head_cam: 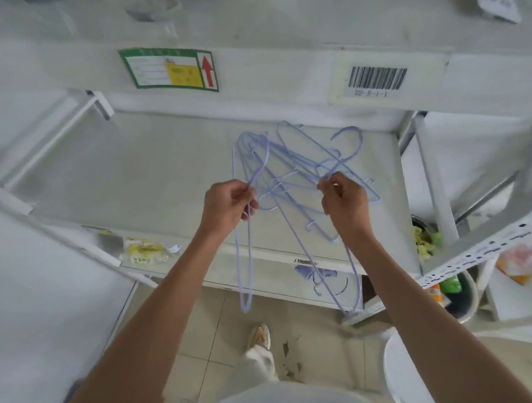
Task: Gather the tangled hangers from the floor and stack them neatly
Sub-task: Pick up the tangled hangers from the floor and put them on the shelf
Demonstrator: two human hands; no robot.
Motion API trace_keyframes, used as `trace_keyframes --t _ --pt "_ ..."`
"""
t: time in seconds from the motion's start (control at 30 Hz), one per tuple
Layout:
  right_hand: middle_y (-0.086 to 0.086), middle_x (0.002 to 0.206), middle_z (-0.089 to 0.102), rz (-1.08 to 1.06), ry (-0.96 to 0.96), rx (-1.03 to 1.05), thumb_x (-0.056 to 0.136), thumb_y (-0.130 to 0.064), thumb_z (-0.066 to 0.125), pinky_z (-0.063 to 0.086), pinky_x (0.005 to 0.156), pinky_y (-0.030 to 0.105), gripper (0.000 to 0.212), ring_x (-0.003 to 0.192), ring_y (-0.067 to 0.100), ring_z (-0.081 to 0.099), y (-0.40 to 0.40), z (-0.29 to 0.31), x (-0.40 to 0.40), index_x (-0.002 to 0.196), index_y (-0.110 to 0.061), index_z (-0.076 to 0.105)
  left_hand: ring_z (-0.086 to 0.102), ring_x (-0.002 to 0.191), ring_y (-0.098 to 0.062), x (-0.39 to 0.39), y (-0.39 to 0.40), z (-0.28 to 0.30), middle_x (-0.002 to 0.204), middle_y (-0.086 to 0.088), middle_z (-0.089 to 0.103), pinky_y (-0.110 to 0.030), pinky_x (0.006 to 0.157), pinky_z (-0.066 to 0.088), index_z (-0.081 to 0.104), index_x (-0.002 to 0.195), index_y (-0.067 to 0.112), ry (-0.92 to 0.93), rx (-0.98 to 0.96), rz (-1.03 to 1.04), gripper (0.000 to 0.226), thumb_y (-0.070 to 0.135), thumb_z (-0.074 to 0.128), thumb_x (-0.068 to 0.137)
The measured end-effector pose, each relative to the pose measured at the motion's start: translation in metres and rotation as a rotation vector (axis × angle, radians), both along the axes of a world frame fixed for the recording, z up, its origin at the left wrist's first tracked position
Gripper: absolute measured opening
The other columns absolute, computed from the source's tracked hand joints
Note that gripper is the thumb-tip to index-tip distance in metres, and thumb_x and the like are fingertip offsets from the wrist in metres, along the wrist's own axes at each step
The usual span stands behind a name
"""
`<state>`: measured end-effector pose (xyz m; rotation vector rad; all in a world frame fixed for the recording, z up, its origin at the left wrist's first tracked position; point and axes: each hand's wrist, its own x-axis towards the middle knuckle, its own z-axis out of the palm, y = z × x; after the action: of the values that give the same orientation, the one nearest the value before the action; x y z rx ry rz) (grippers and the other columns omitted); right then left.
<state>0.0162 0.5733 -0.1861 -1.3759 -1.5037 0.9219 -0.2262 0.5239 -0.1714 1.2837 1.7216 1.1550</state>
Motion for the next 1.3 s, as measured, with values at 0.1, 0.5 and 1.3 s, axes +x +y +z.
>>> trace_keyframes --t 0.1,0.5,1.3 --pt "0.011 0.061 0.058 -0.161 0.245 -0.174 0.104 -0.021 0.055 0.034 0.056 0.03 0.03 0.055 0.019 0.045 0.02 -0.029 -0.007 0.08 -0.004 0.058 0.06 0.045 -0.016 -0.015 0.044 -0.007 0.061 -0.01 0.072 -0.02 0.045 0.052 0.071 0.08 -0.002 0.253 0.029 -0.095 0.019 0.005 0.066 0.097" --pt "0.005 0.073 0.061 -0.625 0.847 -0.472 0.112 -0.021 0.041 0.027 0.037 0.018 0.034 0.039 0.01 0.037 0.095 -0.086 -0.038 0.078 -0.02 0.045 0.068 0.102 -0.04 -0.01 0.179 -0.044 0.102 -0.022 0.074 -0.043 0.081 0.053 0.076 0.101 0.008 1.017 -0.003 -0.484 0.016 0.019 0.072 0.091" --pt "0.006 0.069 0.053 -0.597 0.738 -0.646 0.093 -0.001 0.048 0.039 0.061 0.025 0.022 0.06 0.018 0.046 0.059 -0.057 -0.029 0.074 -0.01 0.054 0.067 0.12 -0.027 0.02 0.155 -0.064 0.131 -0.007 0.071 -0.038 0.1 0.052 0.065 0.131 0.016 0.688 -0.055 -0.374 0.039 0.03 0.061 0.095"
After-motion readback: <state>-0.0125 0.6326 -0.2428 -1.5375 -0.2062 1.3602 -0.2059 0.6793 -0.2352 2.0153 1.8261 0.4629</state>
